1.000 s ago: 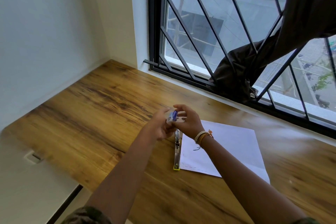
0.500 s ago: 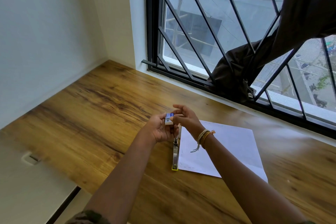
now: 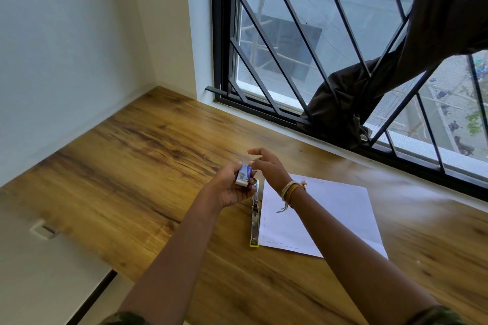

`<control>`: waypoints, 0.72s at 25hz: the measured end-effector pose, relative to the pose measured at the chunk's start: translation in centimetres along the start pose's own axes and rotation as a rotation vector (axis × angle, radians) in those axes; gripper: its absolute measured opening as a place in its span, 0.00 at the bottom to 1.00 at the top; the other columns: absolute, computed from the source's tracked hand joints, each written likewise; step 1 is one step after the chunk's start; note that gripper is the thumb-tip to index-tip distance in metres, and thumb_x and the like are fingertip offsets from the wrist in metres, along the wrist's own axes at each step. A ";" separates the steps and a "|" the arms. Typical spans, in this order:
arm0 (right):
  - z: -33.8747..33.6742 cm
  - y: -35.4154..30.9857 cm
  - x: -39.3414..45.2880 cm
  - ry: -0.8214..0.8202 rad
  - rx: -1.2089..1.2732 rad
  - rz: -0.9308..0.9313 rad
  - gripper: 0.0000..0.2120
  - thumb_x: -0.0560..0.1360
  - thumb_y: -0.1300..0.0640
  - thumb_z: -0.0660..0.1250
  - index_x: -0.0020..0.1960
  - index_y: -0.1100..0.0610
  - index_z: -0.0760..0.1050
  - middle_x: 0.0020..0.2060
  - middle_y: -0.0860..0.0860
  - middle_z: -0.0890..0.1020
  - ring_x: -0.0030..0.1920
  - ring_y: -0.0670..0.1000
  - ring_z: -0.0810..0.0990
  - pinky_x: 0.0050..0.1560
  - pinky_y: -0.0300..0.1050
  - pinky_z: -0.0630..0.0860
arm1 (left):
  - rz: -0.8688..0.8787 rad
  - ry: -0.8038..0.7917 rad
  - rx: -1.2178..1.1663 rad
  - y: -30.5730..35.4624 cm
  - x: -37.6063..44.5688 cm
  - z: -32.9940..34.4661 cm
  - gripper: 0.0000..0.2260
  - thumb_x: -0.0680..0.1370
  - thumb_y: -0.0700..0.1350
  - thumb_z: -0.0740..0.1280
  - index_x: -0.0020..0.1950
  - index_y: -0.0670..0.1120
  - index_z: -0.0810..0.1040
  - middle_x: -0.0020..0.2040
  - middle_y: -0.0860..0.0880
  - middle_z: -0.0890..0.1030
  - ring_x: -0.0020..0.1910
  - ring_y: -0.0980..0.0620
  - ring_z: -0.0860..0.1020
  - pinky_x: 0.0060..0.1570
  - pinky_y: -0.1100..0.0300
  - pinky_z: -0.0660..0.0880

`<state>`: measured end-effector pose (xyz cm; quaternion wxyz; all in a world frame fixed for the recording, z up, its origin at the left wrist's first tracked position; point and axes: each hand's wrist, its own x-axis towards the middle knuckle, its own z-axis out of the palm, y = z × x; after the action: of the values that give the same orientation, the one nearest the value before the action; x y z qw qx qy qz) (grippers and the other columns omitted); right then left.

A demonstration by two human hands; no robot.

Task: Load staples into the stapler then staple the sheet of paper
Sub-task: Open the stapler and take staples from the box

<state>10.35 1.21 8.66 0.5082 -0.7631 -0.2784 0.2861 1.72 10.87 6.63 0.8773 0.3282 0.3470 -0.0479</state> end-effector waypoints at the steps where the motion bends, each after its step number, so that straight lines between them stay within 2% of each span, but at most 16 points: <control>1: 0.0 0.0 0.0 0.004 -0.029 0.009 0.16 0.75 0.66 0.59 0.63 0.61 0.71 0.48 0.58 0.76 0.46 0.52 0.75 0.47 0.44 0.74 | 0.000 0.002 -0.001 -0.1 0.0 0.0 0.23 0.83 0.53 0.51 0.44 0.38 0.76 0.32 0.44 0.74 0.32 0.51 0.72 0.28 0.61 0.76; 4: 0.2 0.2 0.0 -0.008 -0.096 -0.004 0.17 0.75 0.67 0.57 0.63 0.59 0.69 0.41 0.54 0.76 0.39 0.50 0.75 0.39 0.42 0.73 | 0.012 0.022 0.010 -0.4 0.1 0.1 0.21 0.83 0.52 0.52 0.46 0.37 0.76 0.32 0.43 0.76 0.32 0.51 0.73 0.28 0.61 0.76; 6: 0.7 0.2 -0.1 0.016 -0.102 -0.028 0.17 0.75 0.67 0.56 0.63 0.59 0.69 0.39 0.53 0.75 0.39 0.51 0.76 0.40 0.45 0.74 | 0.029 0.024 0.011 -0.3 0.1 0.3 0.21 0.83 0.52 0.53 0.48 0.37 0.76 0.35 0.42 0.76 0.33 0.50 0.74 0.30 0.60 0.77; 8: 1.5 0.2 -0.4 0.140 -0.137 -0.102 0.15 0.75 0.66 0.57 0.61 0.59 0.71 0.43 0.56 0.76 0.45 0.54 0.76 0.45 0.47 0.76 | 0.050 0.018 -0.020 -0.1 0.2 0.4 0.21 0.83 0.53 0.52 0.50 0.38 0.76 0.40 0.41 0.77 0.37 0.49 0.75 0.39 0.56 0.76; 10: 2.1 0.4 -1.0 0.295 -0.185 -0.206 0.11 0.76 0.64 0.61 0.57 0.58 0.74 0.48 0.56 0.76 0.48 0.51 0.76 0.46 0.38 0.76 | 0.067 0.006 -0.089 0.1 0.3 0.4 0.21 0.83 0.53 0.51 0.51 0.38 0.76 0.43 0.41 0.77 0.40 0.48 0.75 0.45 0.54 0.74; 11: 2.1 0.5 -1.3 0.334 -0.208 -0.256 0.09 0.76 0.64 0.62 0.55 0.58 0.76 0.49 0.55 0.76 0.47 0.49 0.76 0.45 0.33 0.74 | 0.072 0.003 -0.121 0.3 0.3 0.2 0.22 0.83 0.53 0.51 0.50 0.38 0.76 0.43 0.41 0.76 0.39 0.48 0.74 0.44 0.55 0.73; 13: 1.7 0.8 -2.1 0.310 -0.279 -0.337 0.07 0.75 0.63 0.65 0.51 0.59 0.79 0.47 0.54 0.78 0.46 0.48 0.76 0.44 0.30 0.71 | 0.085 -0.008 -0.167 0.4 0.5 -0.2 0.26 0.83 0.54 0.49 0.46 0.38 0.80 0.40 0.43 0.76 0.36 0.50 0.73 0.42 0.56 0.72; 15: 1.2 1.2 -2.9 0.221 -0.360 -0.397 0.07 0.72 0.62 0.70 0.51 0.60 0.81 0.46 0.54 0.78 0.46 0.49 0.76 0.45 0.35 0.73 | 0.084 -0.007 -0.178 0.5 0.4 -0.5 0.28 0.83 0.55 0.49 0.42 0.38 0.82 0.37 0.44 0.77 0.34 0.51 0.72 0.38 0.58 0.71; 18: 1.3 1.3 -3.9 0.164 -0.470 -0.452 0.11 0.70 0.58 0.73 0.52 0.58 0.82 0.44 0.54 0.78 0.46 0.51 0.75 0.45 0.40 0.73 | 0.061 0.011 -0.166 0.5 0.2 -0.5 0.23 0.82 0.56 0.50 0.45 0.41 0.76 0.37 0.44 0.75 0.33 0.50 0.72 0.31 0.61 0.69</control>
<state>6.92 -1.21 7.58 0.3897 -0.7989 -0.4571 0.0317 1.74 11.63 6.46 0.9006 0.2649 0.3446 0.0096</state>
